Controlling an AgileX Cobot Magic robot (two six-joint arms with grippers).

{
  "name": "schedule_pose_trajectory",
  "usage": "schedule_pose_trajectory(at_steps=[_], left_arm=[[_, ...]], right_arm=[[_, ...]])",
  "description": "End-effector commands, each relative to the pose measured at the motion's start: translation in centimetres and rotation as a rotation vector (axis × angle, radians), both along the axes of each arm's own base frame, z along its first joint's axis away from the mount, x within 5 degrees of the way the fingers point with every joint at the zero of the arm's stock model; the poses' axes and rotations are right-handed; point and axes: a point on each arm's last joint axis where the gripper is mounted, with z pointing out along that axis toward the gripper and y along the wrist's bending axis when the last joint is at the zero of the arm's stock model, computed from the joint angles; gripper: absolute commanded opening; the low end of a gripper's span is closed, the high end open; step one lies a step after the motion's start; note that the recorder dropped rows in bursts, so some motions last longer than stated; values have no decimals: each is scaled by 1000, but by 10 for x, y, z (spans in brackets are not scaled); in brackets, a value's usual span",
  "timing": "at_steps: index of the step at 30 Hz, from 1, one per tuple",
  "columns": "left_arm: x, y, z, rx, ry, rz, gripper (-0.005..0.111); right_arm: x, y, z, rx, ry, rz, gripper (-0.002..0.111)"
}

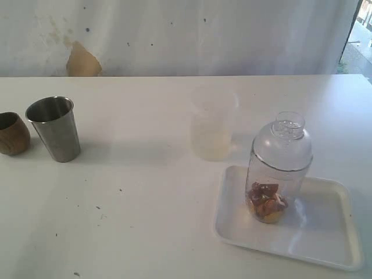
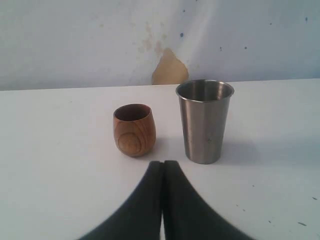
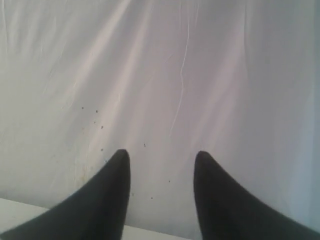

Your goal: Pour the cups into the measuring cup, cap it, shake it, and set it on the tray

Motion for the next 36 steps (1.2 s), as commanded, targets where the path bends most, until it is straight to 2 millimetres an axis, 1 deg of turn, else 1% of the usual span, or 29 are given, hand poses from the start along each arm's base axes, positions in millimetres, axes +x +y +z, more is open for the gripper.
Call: schedule_pose_trajectory(at_steps=[1,5,9,10,11,13,15,19,23,26,36], left_arm=[[0,0,-1,-2,-5,1,0],[0,0,-1,-2,-5,1,0],[0,0,-1,-2,-5,1,0],[0,0,-1,-2,-5,1,0],[0,0,-1,-2,-5,1,0],[0,0,-1,-2,-3,1,0],[0,0,-1,-2,-5,1,0],[0,0,-1,-2,-5,1,0],[0,0,-1,-2,-5,1,0],[0,0,-1,-2,-5,1,0],[0,0,-1,-2,-5,1,0]], right_arm=[[-25,-9,-1,9,1,-32,32],[-46,-17,-6,12,4,-60,32],[-72,-23,-5,-4,-109,-82,32],[-72,-24,-4,-10,-113,-85,32],[-74,-24,-1,-9,-126,-85,29],[-79,-26,5,-8,-106,-97,17],[-81,-28,7,-9,-70,-108,1],[-86,-32,8,-13,22,-131,0],[-84,-34,0,-28,120,-149,0],[-83,-34,-1,-32,125,-110,0],[-83,-34,-1,-32,125,-110,0]])
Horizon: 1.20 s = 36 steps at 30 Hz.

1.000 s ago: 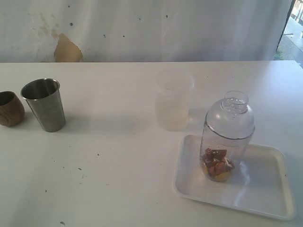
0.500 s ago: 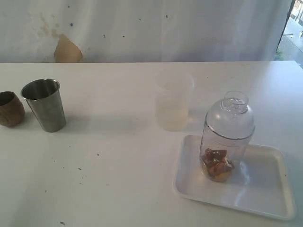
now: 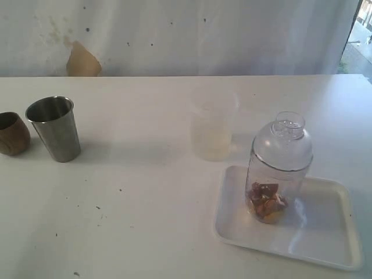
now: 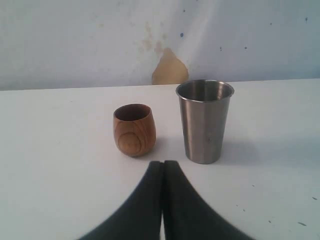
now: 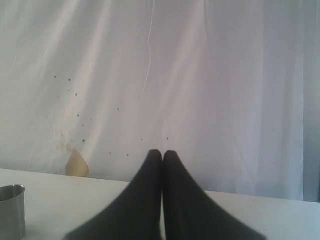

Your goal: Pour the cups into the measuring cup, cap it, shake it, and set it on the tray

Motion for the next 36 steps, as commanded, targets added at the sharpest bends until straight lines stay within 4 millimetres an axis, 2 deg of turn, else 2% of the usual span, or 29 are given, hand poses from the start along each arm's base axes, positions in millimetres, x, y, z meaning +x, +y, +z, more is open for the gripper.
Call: schedule_pose_trajectory(at_steps=[1,14,19,24,29,36], left_arm=[[0,0,-1,-2,-5,1,0],[0,0,-1,-2,-5,1,0],[0,0,-1,-2,-5,1,0],[0,0,-1,-2,-5,1,0],[0,0,-1,-2,-5,1,0],[0,0,-1,-2,-5,1,0]], right_arm=[[-1,-1,1,-13,-9,-2,0],[-1,0,0,0,-1,10,0],[3,2,-6,5,27,7,0],[10,5,-21,9,99,-29,0],[16,8,-32,-142,114,-67,0],[30,12,-63,-264,216,-96,0]])
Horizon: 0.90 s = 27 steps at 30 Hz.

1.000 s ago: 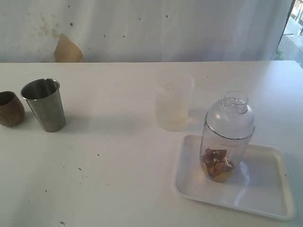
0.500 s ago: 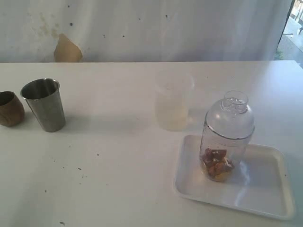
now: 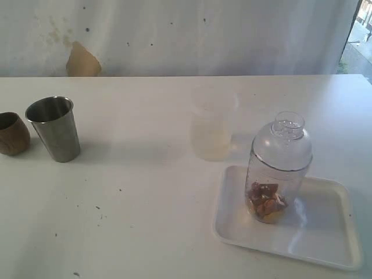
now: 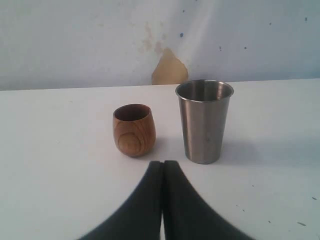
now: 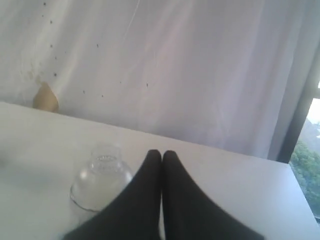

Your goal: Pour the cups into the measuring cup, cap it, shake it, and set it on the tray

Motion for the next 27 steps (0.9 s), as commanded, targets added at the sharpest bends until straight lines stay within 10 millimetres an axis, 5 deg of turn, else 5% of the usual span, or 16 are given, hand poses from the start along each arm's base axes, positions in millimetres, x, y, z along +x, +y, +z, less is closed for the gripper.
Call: schedule_pose_trajectory(at_steps=[1,22,27], left_arm=[[0,0,-1,-2,-5,1,0],[0,0,-1,-2,-5,1,0],[0,0,-1,-2,-5,1,0]], right_arm=[[9,1,-24,-66,77,-40,0],[37,4,-123,-50,250,-45,0],[37,4,-122,-28,244,-49,0]])
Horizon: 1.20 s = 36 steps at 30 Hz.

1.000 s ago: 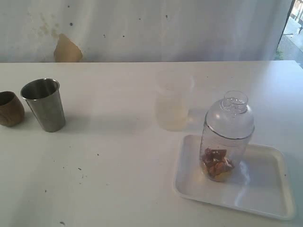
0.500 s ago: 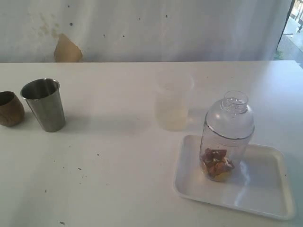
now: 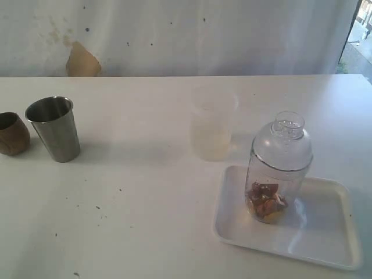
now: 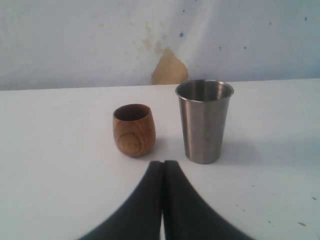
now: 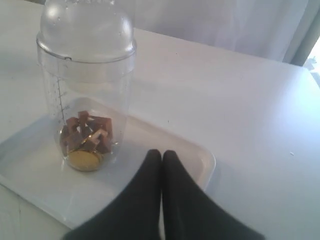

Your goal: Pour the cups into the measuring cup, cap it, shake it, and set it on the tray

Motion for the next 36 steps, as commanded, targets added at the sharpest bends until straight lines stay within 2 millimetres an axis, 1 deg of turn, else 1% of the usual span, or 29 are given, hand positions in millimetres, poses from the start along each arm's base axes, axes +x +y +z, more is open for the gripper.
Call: schedule_pose_trajectory(at_steps=[1,8,20,23,25,27,36], left_arm=[[0,0,-1,-2,-5,1,0],[0,0,-1,-2,-5,1,0],[0,0,-1,-2,-5,1,0],[0,0,-1,-2,-5,1,0],[0,0,-1,-2,-5,1,0],[0,0,-1,-2,-5,1,0],[0,0,-1,-2,-5,1,0]], right_arm=[[0,0,1,22,-22,-12,0],[0,0,1,44,-21,-18,0],[0,-1,1,33,-22,-18,0],[0,-1,0,98,-5,-36,0],[0,-1,-1,205,13,-64,0],[0,-1,-1,262,17,-78,0],[0,-1,-2,272,20,-80,0]])
